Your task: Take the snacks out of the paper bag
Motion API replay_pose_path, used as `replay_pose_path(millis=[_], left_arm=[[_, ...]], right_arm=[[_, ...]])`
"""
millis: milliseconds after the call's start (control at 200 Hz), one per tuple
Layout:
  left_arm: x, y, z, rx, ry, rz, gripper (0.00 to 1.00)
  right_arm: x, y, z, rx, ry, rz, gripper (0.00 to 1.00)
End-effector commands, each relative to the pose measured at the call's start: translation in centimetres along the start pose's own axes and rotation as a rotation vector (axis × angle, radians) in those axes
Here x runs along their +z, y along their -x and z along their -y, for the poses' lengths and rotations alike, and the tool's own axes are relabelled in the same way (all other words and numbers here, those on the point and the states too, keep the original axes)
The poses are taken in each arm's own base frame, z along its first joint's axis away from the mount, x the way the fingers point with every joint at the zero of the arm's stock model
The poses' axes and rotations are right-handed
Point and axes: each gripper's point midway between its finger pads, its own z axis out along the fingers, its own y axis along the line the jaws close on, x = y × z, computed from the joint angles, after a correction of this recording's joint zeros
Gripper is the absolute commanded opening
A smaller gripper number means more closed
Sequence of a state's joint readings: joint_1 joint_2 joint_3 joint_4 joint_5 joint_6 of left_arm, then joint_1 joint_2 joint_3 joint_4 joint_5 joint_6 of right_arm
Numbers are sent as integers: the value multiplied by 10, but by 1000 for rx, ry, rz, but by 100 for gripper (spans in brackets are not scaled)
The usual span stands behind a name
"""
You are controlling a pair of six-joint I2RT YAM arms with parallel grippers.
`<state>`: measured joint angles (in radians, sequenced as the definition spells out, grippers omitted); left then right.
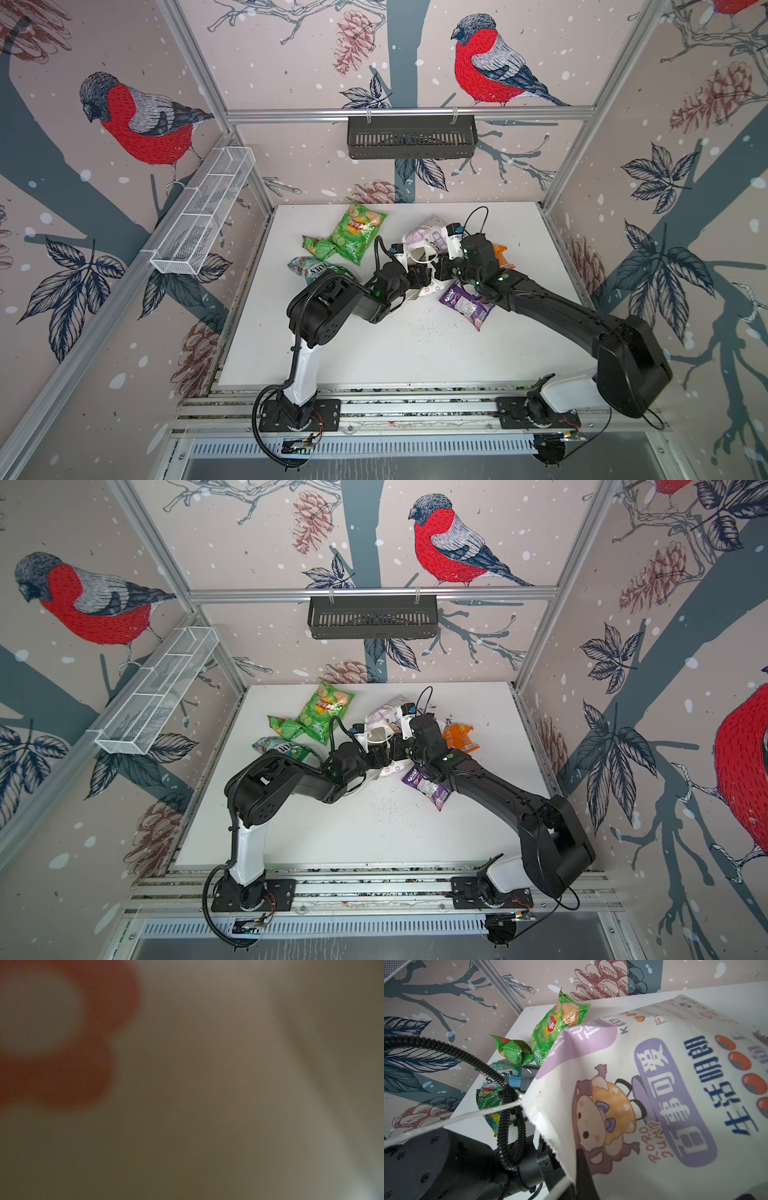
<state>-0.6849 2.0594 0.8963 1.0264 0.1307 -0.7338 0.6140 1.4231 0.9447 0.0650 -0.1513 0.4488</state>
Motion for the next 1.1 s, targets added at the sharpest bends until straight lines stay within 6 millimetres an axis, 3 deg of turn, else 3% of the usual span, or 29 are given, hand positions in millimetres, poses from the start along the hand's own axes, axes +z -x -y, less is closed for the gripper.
replay_pose_path(millis=[0,205,275,760,851,1096], left_arm=[[9,-4,3,-12,-10,-18,84],[22,-17,3,3,12,-59,84],[30,-12,10,14,13,-50,84],[39,-23,1,24,90,-57,83],[40,-24,-4,25,117,-57,79],[39,-26,-11,20,148,-57,44]], right_arm=[[1,9,-8,9,43,39,0],[5,7,-8,17,46,33,0],[5,7,-8,22,48,35,0],[-1,5,0,74,19,80,0],[-1,4,1,78,17,78,0],[3,3,2,83,18,73,0]])
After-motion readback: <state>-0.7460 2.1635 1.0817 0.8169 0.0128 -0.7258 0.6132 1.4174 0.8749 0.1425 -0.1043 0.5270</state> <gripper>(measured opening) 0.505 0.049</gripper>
